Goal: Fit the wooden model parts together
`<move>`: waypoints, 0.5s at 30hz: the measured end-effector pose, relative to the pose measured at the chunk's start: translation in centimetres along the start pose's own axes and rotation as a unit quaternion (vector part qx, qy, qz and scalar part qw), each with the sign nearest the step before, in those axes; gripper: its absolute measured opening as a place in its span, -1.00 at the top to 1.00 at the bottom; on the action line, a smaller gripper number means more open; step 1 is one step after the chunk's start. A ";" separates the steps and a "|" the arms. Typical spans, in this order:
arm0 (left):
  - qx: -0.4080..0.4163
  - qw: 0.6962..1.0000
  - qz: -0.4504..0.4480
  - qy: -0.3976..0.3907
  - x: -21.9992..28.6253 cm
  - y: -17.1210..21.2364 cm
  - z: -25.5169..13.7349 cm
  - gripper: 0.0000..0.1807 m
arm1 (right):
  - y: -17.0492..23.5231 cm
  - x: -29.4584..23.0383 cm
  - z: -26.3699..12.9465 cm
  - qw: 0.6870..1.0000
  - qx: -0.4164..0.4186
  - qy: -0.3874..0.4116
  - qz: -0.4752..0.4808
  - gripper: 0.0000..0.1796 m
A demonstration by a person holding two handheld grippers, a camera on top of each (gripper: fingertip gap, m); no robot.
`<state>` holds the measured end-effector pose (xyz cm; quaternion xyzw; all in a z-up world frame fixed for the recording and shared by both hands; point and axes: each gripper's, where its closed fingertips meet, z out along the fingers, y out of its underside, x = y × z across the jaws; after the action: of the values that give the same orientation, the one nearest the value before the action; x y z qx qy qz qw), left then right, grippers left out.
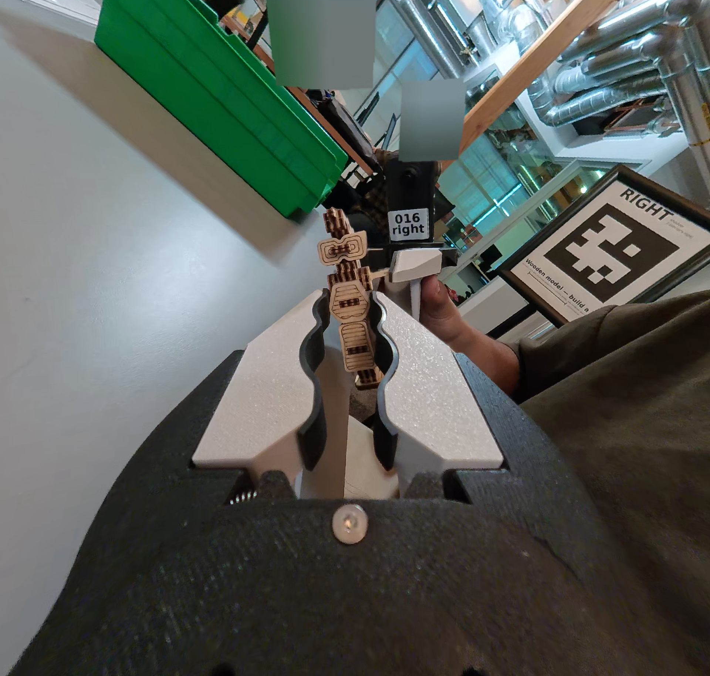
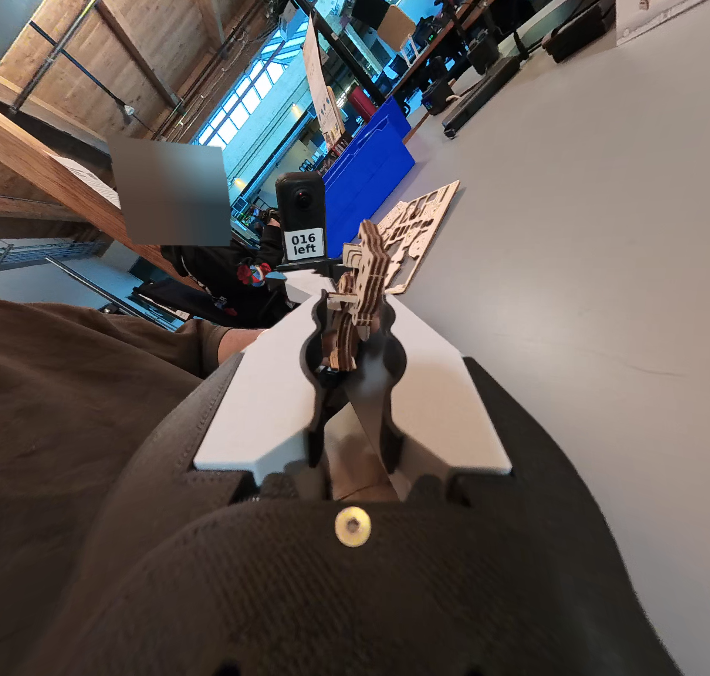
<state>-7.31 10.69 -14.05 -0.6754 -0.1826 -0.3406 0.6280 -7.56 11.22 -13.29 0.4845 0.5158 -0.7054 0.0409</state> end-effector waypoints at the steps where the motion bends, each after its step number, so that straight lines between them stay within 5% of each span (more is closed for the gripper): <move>1: -0.001 1.000 0.002 0.000 0.0 0.0 0.0 0.81 | 0.0 -0.1 0.0 1.000 0.000 0.000 -0.006 0.72; 10: 0.039 0.997 0.055 0.025 1.4 -1.2 -0.5 0.81 | -0.3 -1.3 0.0 0.999 0.006 -0.028 -0.025 0.69; 15: 0.039 0.992 0.119 0.032 2.5 -1.2 -0.6 0.81 | -0.6 -2.0 -0.2 0.998 0.012 -0.038 -0.049 0.92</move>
<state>-6.50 9.82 -11.49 -0.6563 -0.0934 -0.2773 0.6955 -6.72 10.76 -11.40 0.4318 0.5284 -0.7307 0.0201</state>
